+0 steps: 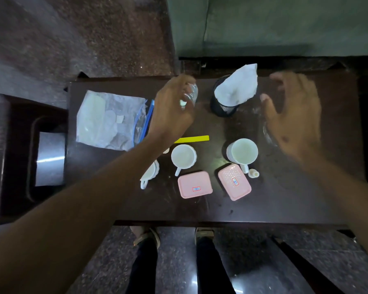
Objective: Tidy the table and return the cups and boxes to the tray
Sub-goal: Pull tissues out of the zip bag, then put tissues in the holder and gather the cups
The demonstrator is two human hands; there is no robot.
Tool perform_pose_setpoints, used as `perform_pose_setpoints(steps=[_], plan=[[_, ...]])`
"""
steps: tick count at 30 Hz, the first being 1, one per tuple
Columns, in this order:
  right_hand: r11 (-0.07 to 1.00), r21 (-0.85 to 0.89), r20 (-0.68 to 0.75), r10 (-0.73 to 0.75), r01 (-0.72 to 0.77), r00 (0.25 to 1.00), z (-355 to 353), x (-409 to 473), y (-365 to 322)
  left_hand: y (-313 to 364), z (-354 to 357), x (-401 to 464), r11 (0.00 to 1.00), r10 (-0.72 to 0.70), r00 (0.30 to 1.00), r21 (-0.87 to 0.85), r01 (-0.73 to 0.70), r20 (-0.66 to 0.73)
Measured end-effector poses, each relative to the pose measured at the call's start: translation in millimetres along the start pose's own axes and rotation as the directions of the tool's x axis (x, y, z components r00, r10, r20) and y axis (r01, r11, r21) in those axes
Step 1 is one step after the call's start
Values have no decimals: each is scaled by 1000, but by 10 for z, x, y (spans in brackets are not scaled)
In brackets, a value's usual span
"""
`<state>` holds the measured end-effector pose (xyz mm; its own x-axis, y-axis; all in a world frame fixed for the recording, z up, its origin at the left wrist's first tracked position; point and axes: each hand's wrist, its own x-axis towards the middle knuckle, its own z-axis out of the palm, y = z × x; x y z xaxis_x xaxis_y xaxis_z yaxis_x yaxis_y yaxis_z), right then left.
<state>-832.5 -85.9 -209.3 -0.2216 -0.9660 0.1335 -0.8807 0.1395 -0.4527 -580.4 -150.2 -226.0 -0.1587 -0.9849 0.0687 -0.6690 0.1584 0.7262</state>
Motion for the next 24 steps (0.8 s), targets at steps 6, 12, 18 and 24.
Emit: perform_pose_setpoints(steps=[6, 12, 18, 24], plan=[[998, 48, 59, -31, 28, 998, 191, -608, -283, -615, -591, -602, 997, -57, 998, 49, 59, -37], [992, 65, 242, -125, 112, 962, 596, -1018, -705, -1190, -955, -1155, 978, -185, 983, 104, 181, 22], [986, 40, 343, -167, 164, 924, 872, -1131, -989, -1388, -1098, -1438, 968, -166, 964, 223, 119, 208], [990, 21, 356, -138, 139, 924, 979, -1011, -1270, -1663, -1049, -1110, 893, -186, 919, 450, 11, 348]])
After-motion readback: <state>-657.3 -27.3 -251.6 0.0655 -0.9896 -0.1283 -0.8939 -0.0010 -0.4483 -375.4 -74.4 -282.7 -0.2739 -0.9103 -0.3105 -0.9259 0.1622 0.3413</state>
